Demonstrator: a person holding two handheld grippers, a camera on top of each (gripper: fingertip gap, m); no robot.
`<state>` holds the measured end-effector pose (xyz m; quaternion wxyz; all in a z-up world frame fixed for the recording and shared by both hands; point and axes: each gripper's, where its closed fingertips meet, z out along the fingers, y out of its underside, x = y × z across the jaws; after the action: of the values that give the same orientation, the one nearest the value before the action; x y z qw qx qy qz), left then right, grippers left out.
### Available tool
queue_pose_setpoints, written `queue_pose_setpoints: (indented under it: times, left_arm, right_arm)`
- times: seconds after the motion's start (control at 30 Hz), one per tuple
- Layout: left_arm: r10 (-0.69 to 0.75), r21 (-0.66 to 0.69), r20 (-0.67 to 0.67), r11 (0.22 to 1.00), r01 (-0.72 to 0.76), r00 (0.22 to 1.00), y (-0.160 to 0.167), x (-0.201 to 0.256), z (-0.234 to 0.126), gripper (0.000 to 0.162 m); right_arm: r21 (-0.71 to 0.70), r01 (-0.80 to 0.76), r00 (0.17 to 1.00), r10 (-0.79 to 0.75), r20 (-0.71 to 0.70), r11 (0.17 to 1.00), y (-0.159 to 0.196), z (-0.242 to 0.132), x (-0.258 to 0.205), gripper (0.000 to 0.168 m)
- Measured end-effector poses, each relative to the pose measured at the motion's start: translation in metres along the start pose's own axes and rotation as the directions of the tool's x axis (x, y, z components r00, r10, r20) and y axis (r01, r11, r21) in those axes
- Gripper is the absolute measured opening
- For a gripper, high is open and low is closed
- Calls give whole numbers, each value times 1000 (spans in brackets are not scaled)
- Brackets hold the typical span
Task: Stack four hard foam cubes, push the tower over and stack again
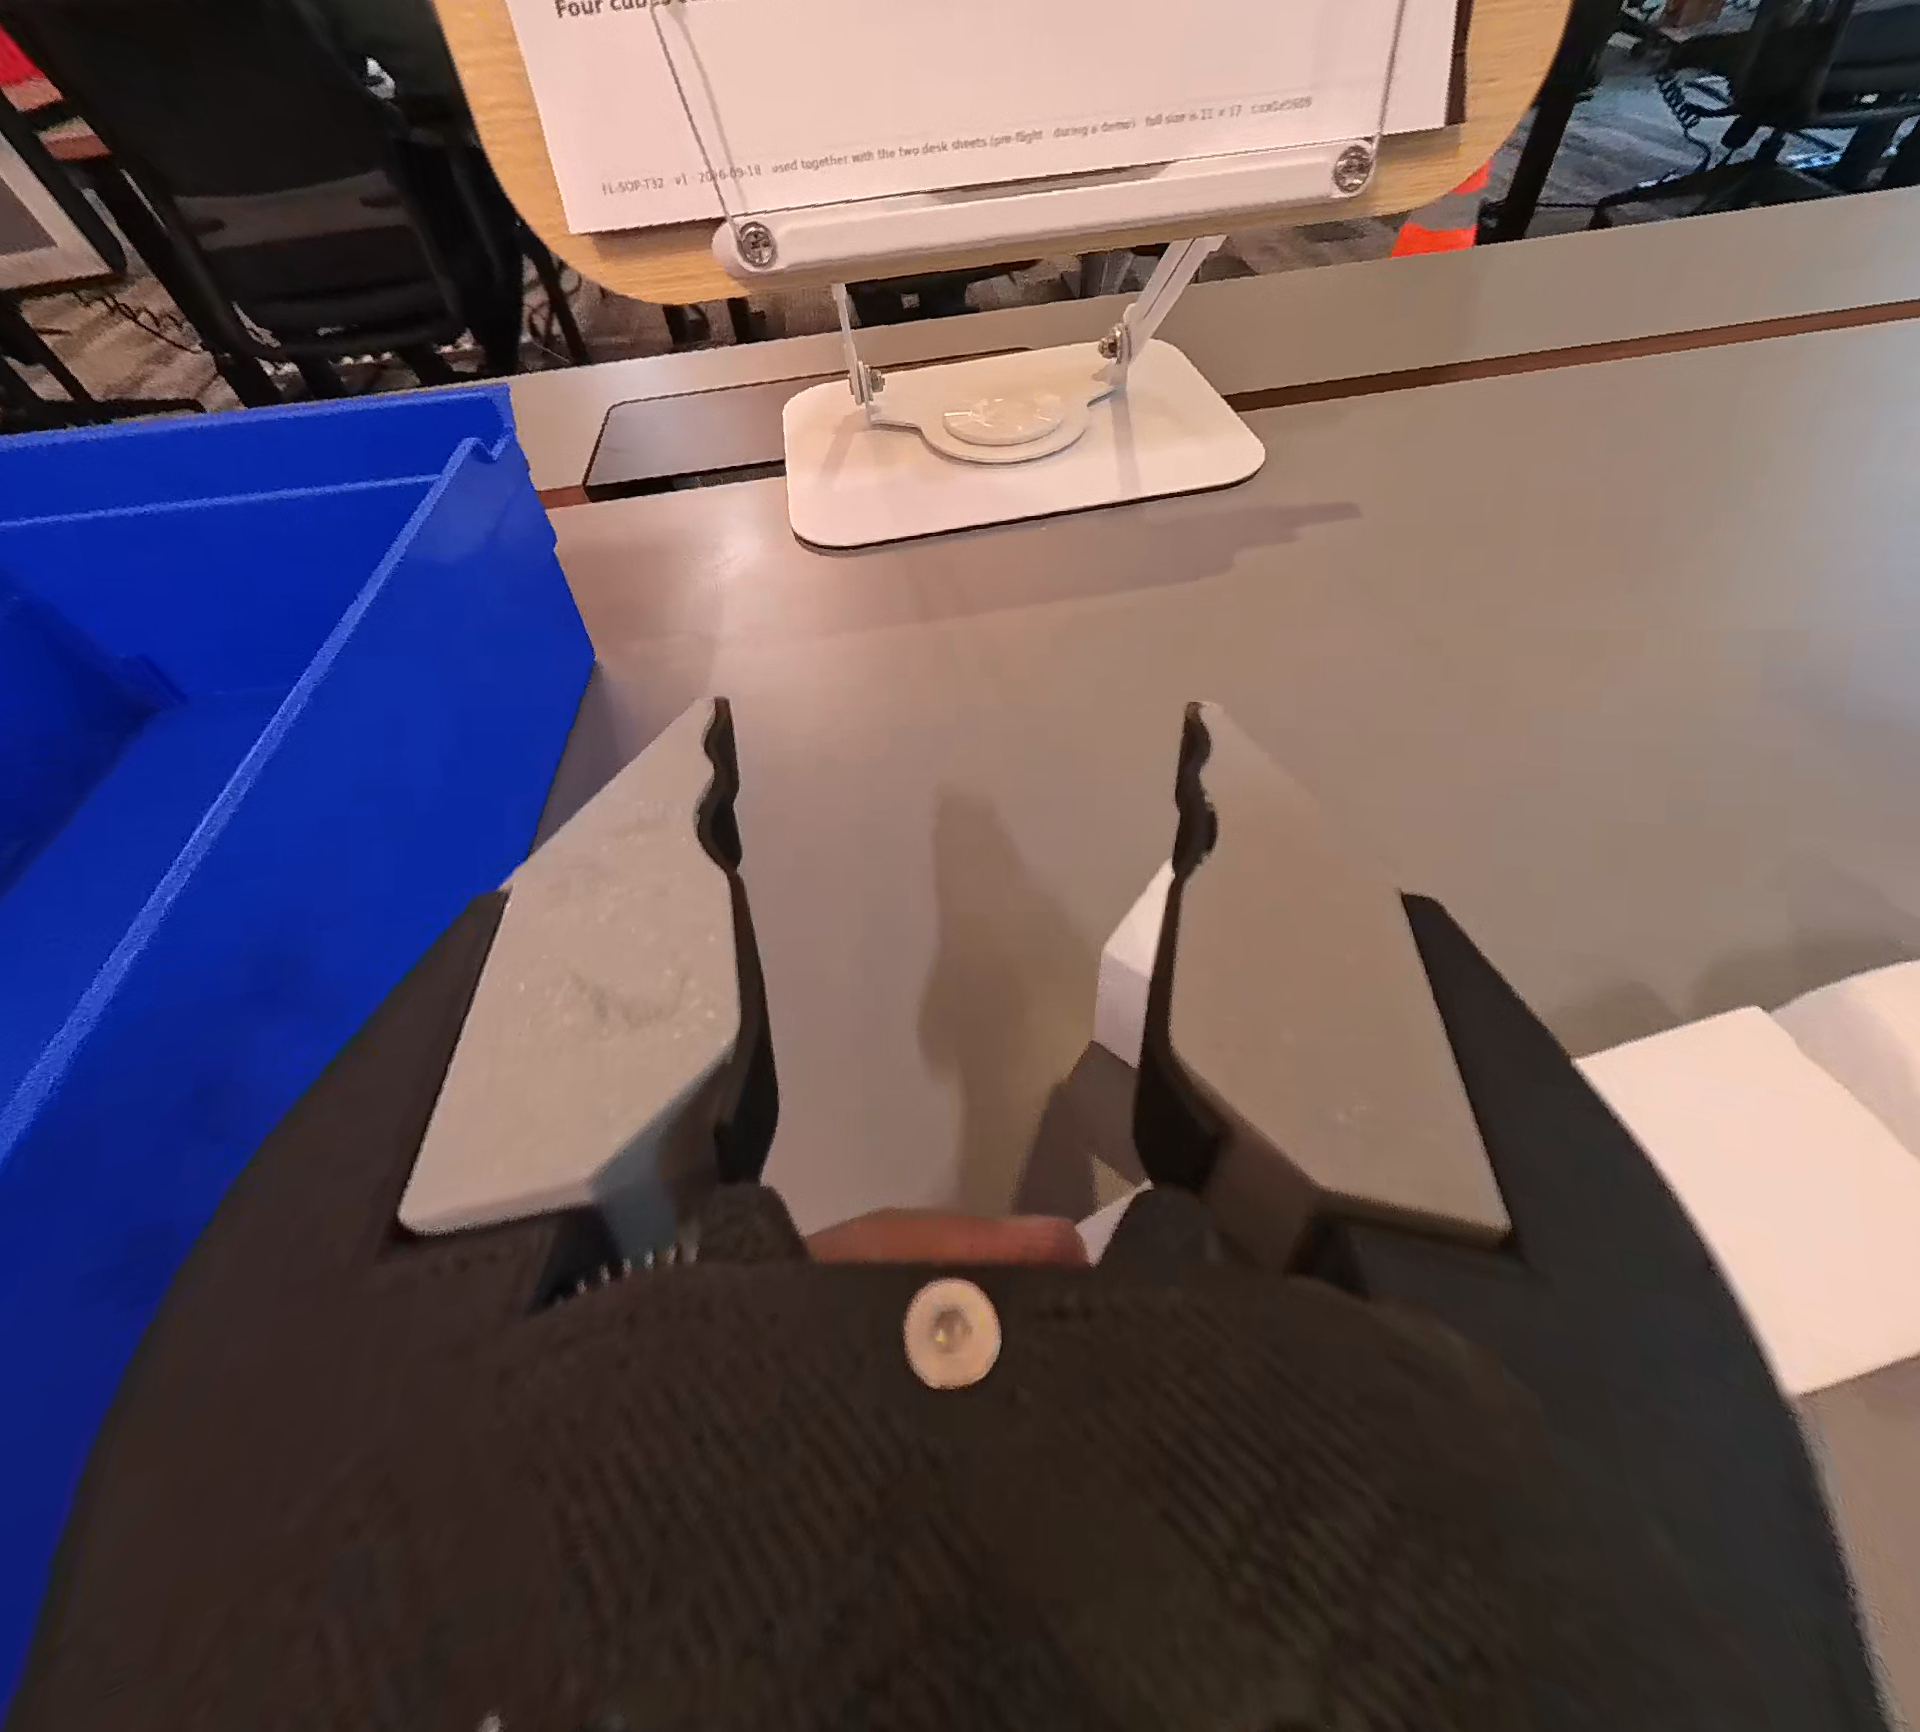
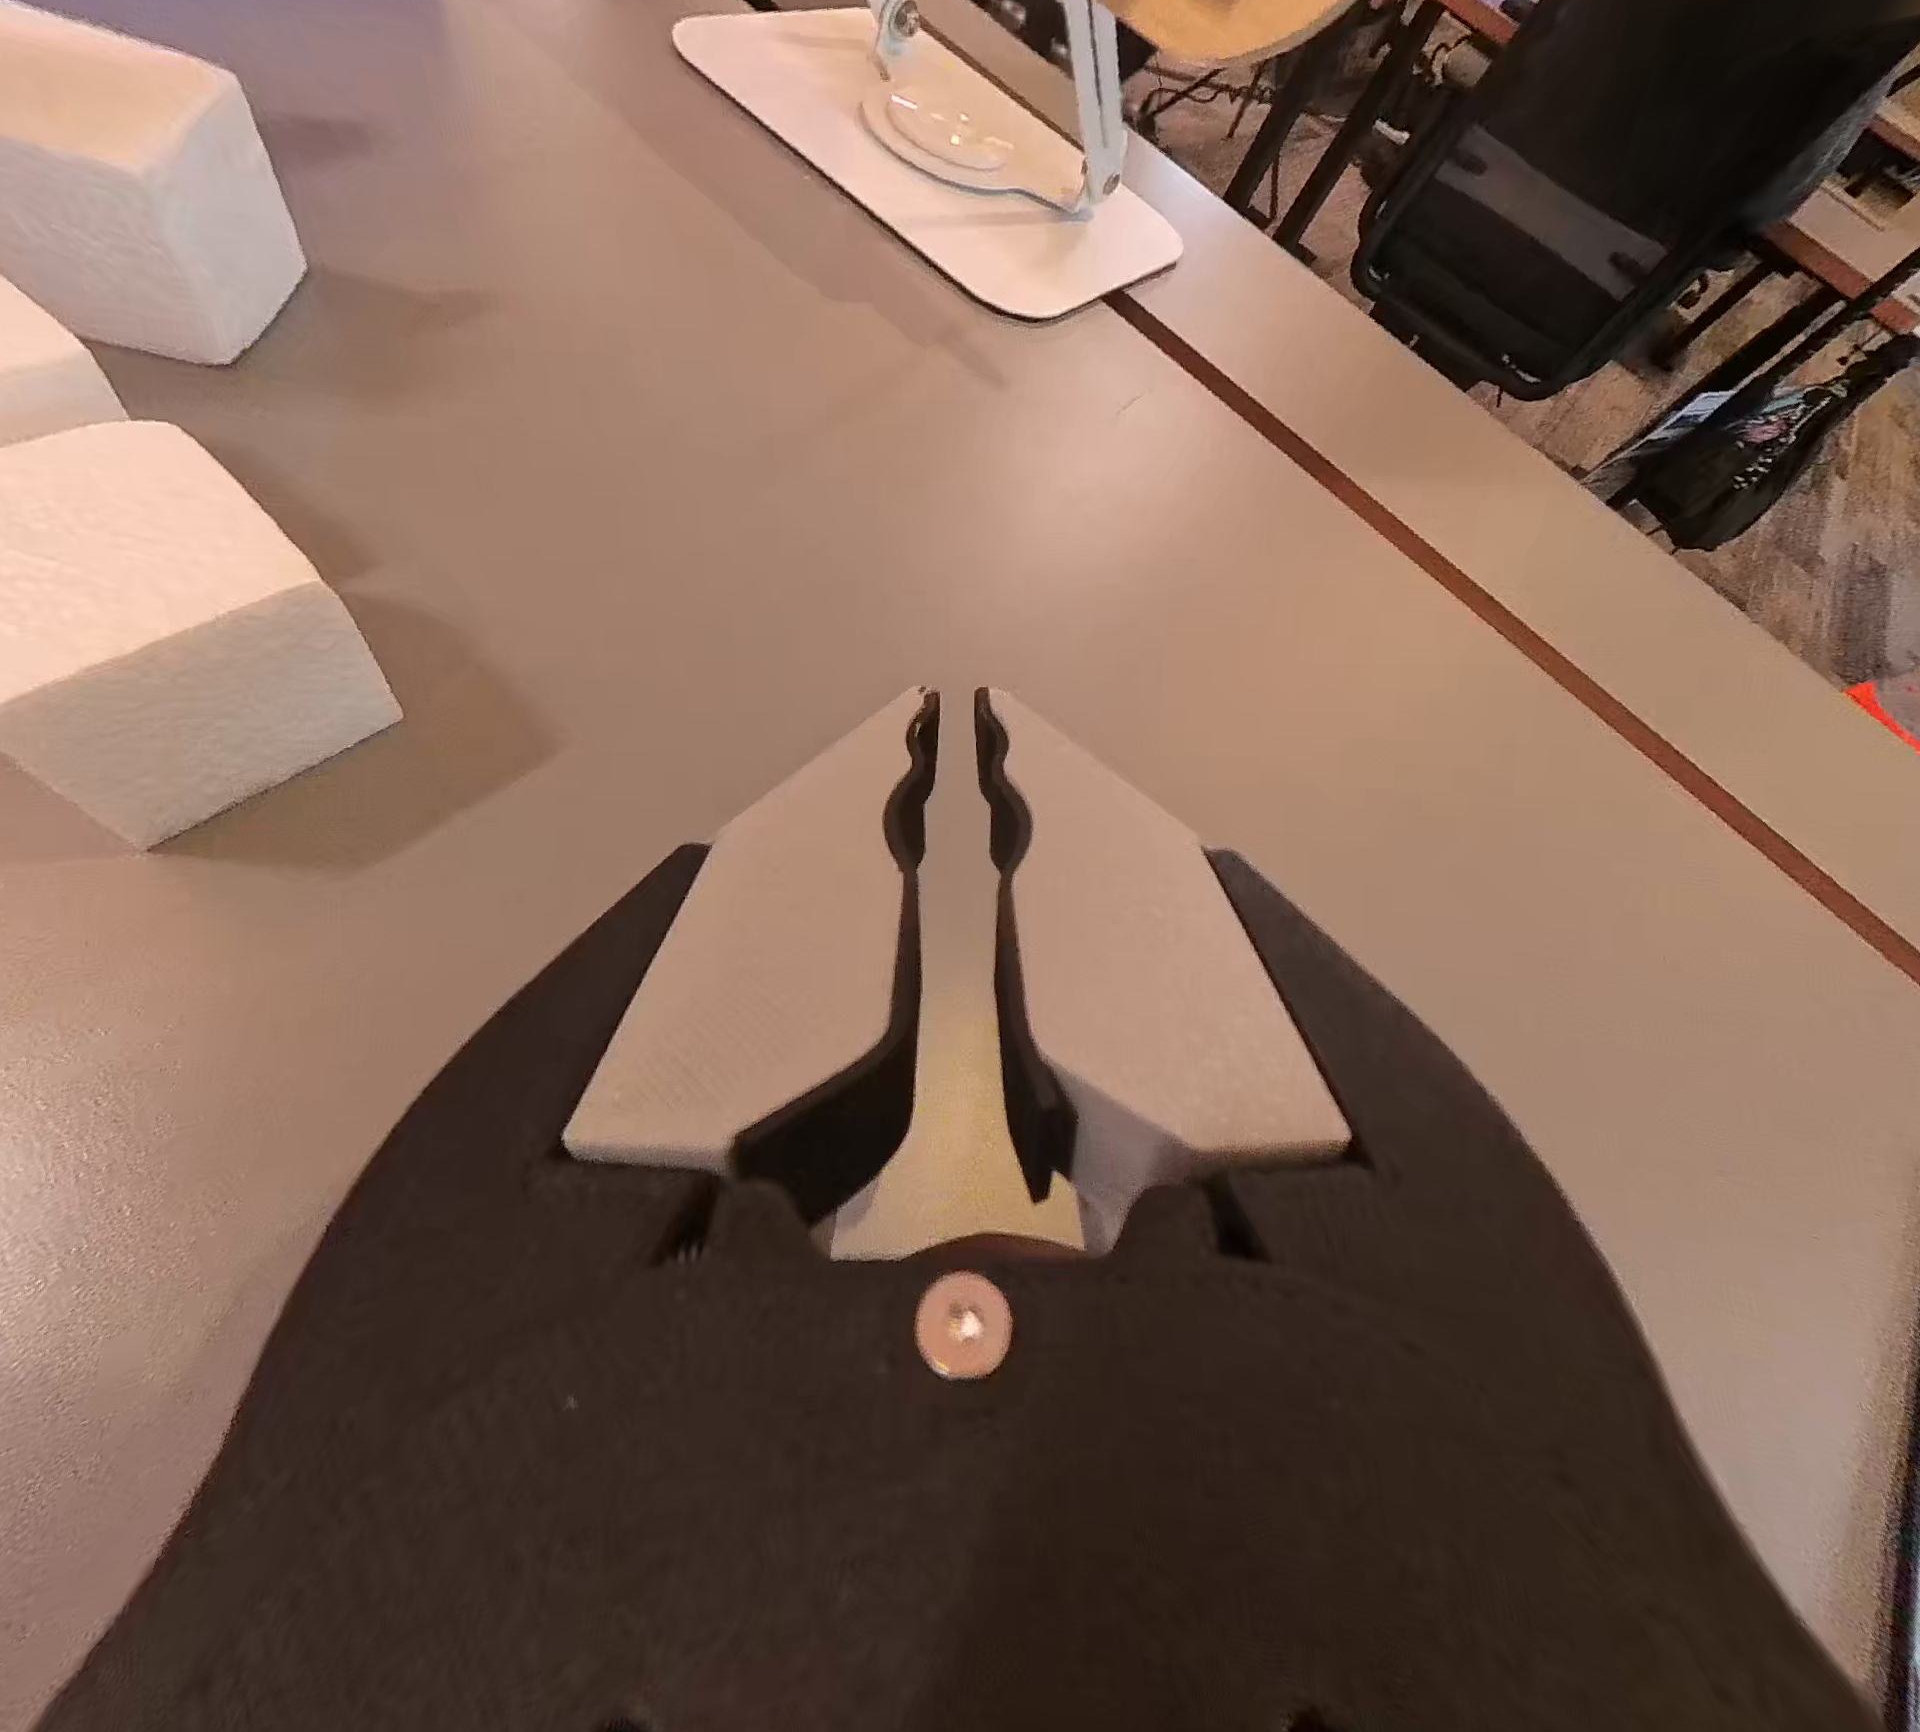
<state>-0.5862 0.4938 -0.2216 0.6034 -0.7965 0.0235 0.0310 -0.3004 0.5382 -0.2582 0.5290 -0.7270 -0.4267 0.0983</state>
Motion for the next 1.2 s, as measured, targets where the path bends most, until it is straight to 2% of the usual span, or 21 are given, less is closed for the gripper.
queue_pose_setpoints:
  times: [0.27, 1.2]
  left_arm:
    - [32, -2, 4, 999, -32, 999, 0, 3, 1, 82]
    - [54, 4, -9, 999, -54, 999, -2, 9, 0, 81]
  right_arm:
    - [-22, 28, 1000, -28, 5, 999, 3, 4, -6, 3]
    - [2, -41, 999, 41, 10, 999, 0, 3, -5, 10]
